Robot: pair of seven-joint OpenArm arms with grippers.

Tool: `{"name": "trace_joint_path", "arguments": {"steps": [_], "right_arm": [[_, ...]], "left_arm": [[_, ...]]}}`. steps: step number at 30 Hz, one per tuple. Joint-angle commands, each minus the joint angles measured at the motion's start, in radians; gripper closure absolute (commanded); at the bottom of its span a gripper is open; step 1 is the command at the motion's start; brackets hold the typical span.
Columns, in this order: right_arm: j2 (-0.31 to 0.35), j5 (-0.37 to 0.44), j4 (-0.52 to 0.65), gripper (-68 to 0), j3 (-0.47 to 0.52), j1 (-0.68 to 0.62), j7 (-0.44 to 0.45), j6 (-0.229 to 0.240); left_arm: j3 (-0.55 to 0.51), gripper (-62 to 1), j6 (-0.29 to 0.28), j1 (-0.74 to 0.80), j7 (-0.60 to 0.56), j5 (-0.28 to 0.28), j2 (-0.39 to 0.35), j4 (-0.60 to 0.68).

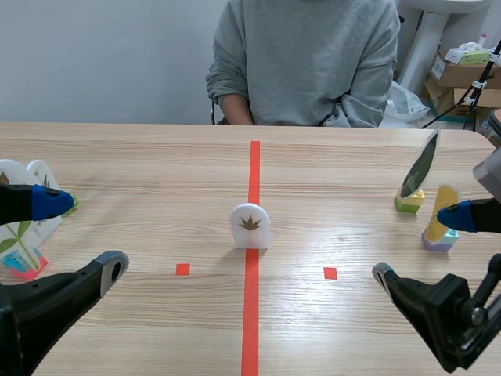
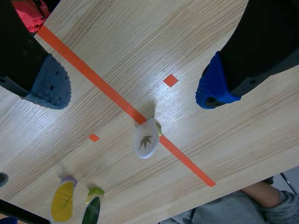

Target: Do the leaf sorting experiment

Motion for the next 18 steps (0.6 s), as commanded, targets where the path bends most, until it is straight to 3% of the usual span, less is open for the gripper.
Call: {"name": "trace_joint_path", "arguments": {"steps": [1, 18], "right_arm": [[0.013, 0.01, -0.001, -59.1, 0.004, 0.009, 0.01, 0.0], [0.013, 0.01, -0.001, -59.1, 0.004, 0.009, -0.011, -0.001]], "left_arm": [[-0.009, -57.2, -0.002, 0.0, -0.014, -0.01, 0.005, 0.002], [-0.009, -57.2, -0.002, 0.0, -0.013, -0.01, 0.005, 0.002]]}}
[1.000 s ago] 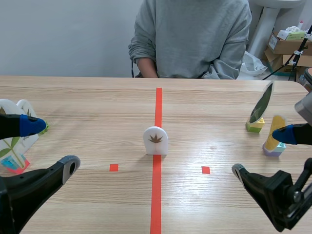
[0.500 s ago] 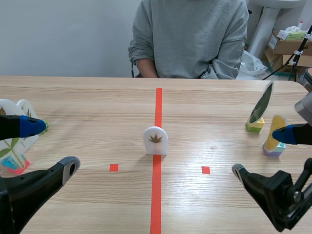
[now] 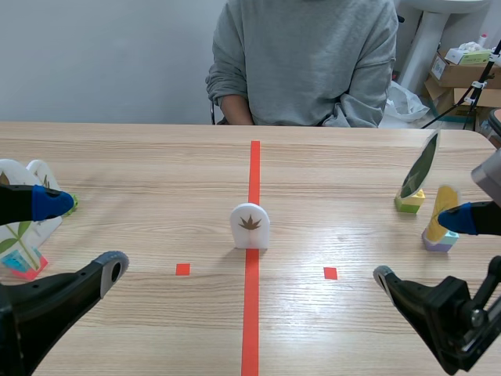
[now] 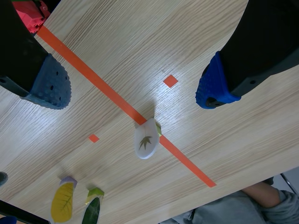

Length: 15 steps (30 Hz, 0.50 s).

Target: Do the leaf sorting experiment

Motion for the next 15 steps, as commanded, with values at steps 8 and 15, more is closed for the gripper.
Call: {"name": "trace_joint_path", "arguments": {"steps": [8, 15], "right_arm": [[0.013, -0.014, -0.003, -59.1, 0.004, 0.02, -0.039, -0.038], [0.013, -0.091, -0.071, -59.1, 0.003, 0.125, -0.072, -0.039]], "left_arm": [[-0.009, -57.2, -0.002, 0.0, -0.014, -0.009, 0.005, 0.002], [-0.009, -57.2, -0.002, 0.0, -0.014, -0.006, 0.005, 0.002]]}}
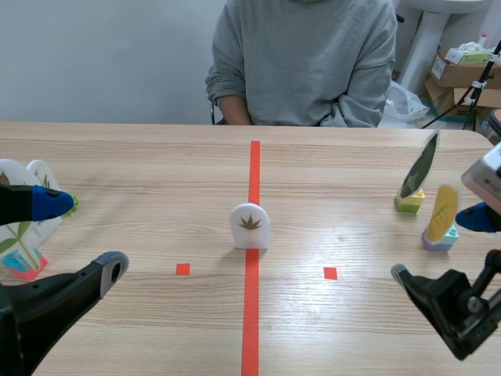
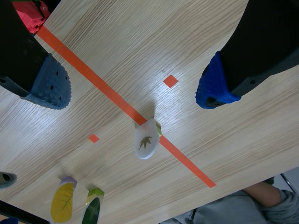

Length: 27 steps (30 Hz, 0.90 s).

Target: Do the leaf sorting experiment

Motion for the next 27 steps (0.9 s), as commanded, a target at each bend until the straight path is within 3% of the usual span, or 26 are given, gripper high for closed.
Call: {"name": "trace_joint_path", "arguments": {"steps": [1, 7, 13, 21, 27], "right_arm": [[0.014, -0.007, -0.035, -59.1, 0.003, 0.05, 0.014, -0.003], [0.059, -0.006, -0.204, -55.3, -0.038, 0.21, 0.028, -0.003], [0.119, -0.007, -0.402, -54.5, -0.207, 0.405, 0.045, 0.001], [0.103, -0.007, -0.631, -54.5, -0.448, 0.663, 0.07, 0.001], [0.045, -0.007, -0.749, -54.5, -0.587, 0.816, 0.071, 0.001]], "left_arm": [[-0.009, -57.2, -0.002, 0.0, -0.014, -0.008, 0.005, 0.002], [-0.009, -57.2, -0.002, 0.0, -0.014, -0.008, 0.005, 0.002], [-0.009, -57.2, -0.002, 0.0, -0.014, -0.008, 0.005, 0.002], [-0.009, -57.2, -0.002, 0.0, -0.013, -0.008, 0.005, 0.002], [-0.009, -57.2, -0.002, 0.0, 0.011, -0.007, 0.024, 0.002]]}}
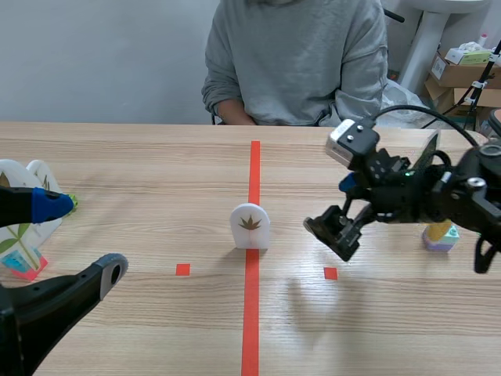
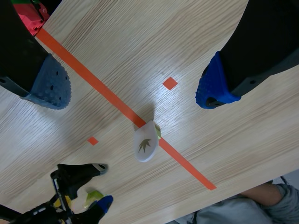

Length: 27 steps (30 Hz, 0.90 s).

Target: Do the leaf sorting experiment

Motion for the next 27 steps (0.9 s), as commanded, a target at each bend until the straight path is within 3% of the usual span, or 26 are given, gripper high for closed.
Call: {"name": "trace_joint_path", "arguments": {"steps": [1, 8, 15, 22, 27], "right_arm": [[-0.022, 0.008, -0.007, -54.5, -0.008, 0.04, 0.008, 0.0], [-0.14, -0.006, -0.151, -54.5, -0.094, 0.117, 0.009, 0.0], [-0.217, -0.073, -0.219, -54.5, -0.127, 0.131, 0.057, -0.002], [-0.226, -0.078, -0.225, -54.2, -0.141, 0.13, 0.061, -0.002], [-0.224, -0.077, -0.224, -45.3, -0.141, 0.128, 0.065, -0.001]], "left_arm": [[-0.008, -57.2, -0.002, 0.0, -0.005, -0.01, 0.022, 0.003], [-0.008, -57.2, -0.002, 0.0, -0.005, -0.01, 0.035, 0.003], [-0.008, -57.2, -0.002, 0.0, 0.003, -0.01, 0.035, 0.003], [-0.008, -57.2, -0.002, 0.0, 0.014, -0.01, 0.035, 0.003], [-0.008, -57.2, -0.002, 0.0, 0.014, -0.01, 0.035, 0.003]]}}
